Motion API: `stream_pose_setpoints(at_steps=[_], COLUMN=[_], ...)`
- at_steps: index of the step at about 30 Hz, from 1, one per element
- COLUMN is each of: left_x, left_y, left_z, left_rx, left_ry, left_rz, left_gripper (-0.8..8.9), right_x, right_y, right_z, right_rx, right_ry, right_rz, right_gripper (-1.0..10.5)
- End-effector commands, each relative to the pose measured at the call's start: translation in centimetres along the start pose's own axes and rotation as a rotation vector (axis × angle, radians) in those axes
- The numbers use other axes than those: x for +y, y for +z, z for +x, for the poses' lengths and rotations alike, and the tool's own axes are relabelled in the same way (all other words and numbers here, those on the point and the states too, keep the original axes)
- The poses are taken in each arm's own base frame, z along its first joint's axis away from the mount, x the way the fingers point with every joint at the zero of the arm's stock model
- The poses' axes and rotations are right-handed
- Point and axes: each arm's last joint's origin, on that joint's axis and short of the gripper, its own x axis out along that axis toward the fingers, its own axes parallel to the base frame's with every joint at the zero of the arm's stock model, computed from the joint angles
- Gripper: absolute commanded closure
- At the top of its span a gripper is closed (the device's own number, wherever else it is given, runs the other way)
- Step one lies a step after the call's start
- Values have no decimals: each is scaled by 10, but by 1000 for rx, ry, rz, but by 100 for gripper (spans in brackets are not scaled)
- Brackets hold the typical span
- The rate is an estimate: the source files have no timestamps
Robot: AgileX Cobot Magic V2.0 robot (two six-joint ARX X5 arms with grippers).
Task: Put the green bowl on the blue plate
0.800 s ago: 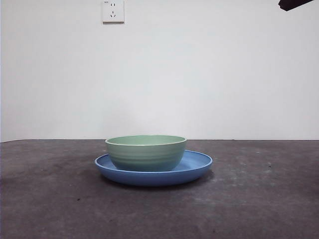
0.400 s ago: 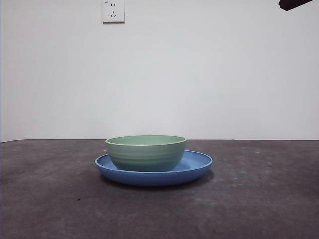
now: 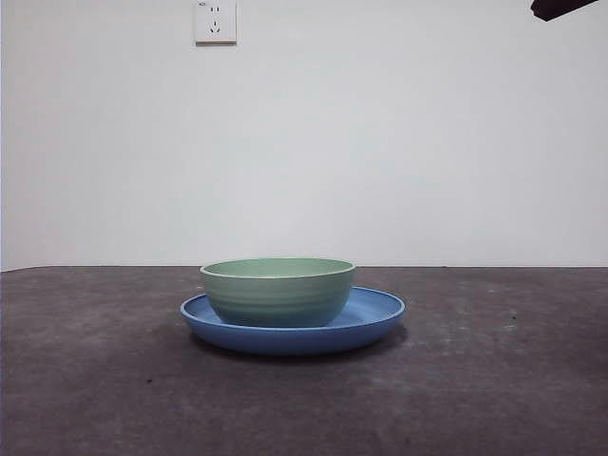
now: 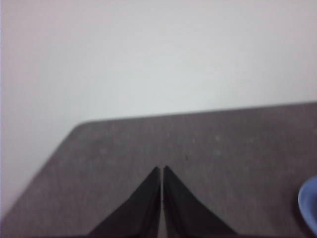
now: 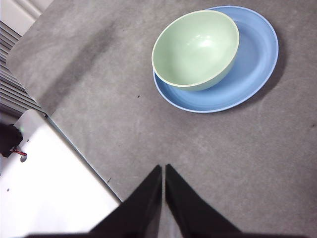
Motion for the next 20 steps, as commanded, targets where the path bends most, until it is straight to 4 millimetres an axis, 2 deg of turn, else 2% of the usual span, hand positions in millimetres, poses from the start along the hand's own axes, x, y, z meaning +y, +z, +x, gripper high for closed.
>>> stream_pose_setpoints(at_steps=[1, 8, 20], left_x=[-1, -4, -6], left_y=[-15, -46, -75], left_z=[0, -1, 2], left_rx=[9, 45, 142], left_ry=[7, 5, -1], left_rz=[-5, -28, -40], left_gripper=[805, 805, 805], right_x=[3, 3, 3], right_y=[5, 5, 5], right_z=[-2, -2, -2], right_rx=[-16, -16, -16], right_ry=[8, 8, 8], right_rz=[-23, -23, -23], right_gripper=[940, 940, 940])
